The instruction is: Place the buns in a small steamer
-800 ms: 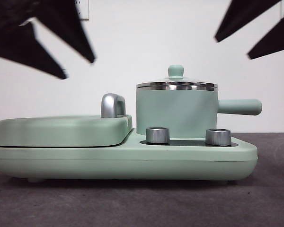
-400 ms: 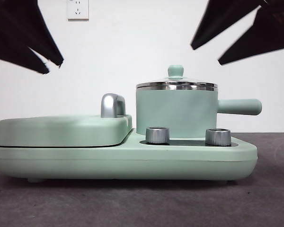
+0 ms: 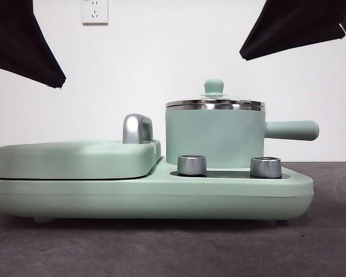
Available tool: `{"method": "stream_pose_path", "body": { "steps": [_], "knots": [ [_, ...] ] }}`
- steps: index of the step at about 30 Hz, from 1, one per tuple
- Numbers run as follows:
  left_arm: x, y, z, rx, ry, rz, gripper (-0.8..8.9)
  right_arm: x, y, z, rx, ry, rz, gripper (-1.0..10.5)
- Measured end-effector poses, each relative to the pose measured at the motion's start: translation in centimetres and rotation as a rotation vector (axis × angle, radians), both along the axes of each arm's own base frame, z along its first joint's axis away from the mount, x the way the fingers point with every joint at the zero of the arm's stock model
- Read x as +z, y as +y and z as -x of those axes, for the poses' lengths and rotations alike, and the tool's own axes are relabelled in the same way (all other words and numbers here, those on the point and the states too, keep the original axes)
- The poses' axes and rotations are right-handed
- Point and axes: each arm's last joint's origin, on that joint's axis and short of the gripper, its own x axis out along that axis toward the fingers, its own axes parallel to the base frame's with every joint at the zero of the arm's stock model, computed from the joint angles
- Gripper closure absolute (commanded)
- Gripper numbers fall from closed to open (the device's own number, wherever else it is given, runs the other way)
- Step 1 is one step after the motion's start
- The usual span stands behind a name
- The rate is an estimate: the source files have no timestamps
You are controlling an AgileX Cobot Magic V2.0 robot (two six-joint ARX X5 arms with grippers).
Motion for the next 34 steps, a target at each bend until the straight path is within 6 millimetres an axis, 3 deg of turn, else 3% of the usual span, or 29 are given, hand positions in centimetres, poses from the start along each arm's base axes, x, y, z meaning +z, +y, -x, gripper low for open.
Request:
{"method": "stream_pose_path", "body": {
  "steps": [9, 14, 23, 30, 34],
  "knots": [
    [0.2, 0.1, 0.2, -0.006, -0.016, 0.006, 7.94, 0.2, 0.0, 0.0, 0.000, -0.015, -0.013, 9.3],
    [0.8, 1.9, 0.0, 0.029, -0.154, -0.003, 7.94, 0.2, 0.0, 0.0, 0.000, -0.015, -0.013, 9.3],
    [-5.2, 8.5, 1.7, 0.402, -0.418, 0.016, 7.94, 0.2, 0.0, 0.0, 0.000, -0.015, -0.013, 9.3],
    [-9.8, 10.3, 2.9, 0.545, -0.576, 0.028, 7.94, 0.2, 0.0, 0.0, 0.000, -0.015, -0.013, 9.3],
    [-10.2, 10.6, 3.4, 0.571, -0.576, 0.011, 7.94, 0.2, 0.0, 0.0, 0.000, -0.016, -0.013, 9.3]
  ]
}}
